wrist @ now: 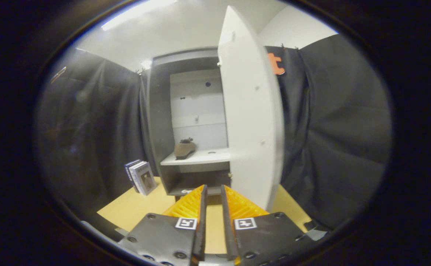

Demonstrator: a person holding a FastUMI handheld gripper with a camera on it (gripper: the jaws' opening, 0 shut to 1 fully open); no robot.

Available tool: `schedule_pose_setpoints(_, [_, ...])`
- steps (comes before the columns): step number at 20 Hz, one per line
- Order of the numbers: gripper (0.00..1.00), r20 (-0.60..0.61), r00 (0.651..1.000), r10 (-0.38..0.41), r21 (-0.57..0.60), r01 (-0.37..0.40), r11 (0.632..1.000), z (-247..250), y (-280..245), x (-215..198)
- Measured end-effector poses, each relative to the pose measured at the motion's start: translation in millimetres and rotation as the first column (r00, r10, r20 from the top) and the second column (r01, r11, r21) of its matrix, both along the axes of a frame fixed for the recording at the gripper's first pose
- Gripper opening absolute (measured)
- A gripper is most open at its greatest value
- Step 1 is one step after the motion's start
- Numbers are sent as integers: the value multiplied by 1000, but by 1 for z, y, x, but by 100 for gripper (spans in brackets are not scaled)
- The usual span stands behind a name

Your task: Open the shoe cabinet door, grab the shoes and put them into the shoe cabinet, then close the shoe cabinet door.

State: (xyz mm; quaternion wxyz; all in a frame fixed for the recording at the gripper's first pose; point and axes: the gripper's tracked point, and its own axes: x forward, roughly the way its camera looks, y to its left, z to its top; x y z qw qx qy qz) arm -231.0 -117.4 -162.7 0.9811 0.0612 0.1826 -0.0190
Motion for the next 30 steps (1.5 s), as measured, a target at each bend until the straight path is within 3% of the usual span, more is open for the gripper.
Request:
schedule_pose_setpoints(4, [37, -53, 998, 33, 7, -33, 999, -38, 58, 17])
schedule_pose_setpoints(15, [36, -244, 963, 113, 18, -112, 994, -177, 175, 46])
schedule_pose_setpoints(24, [36, -505, 843, 185, -26, -229, 973, -319, 226, 16])
schedule_pose_setpoints(30, [36, -602, 773, 202, -48, -288, 956, -363, 234, -3])
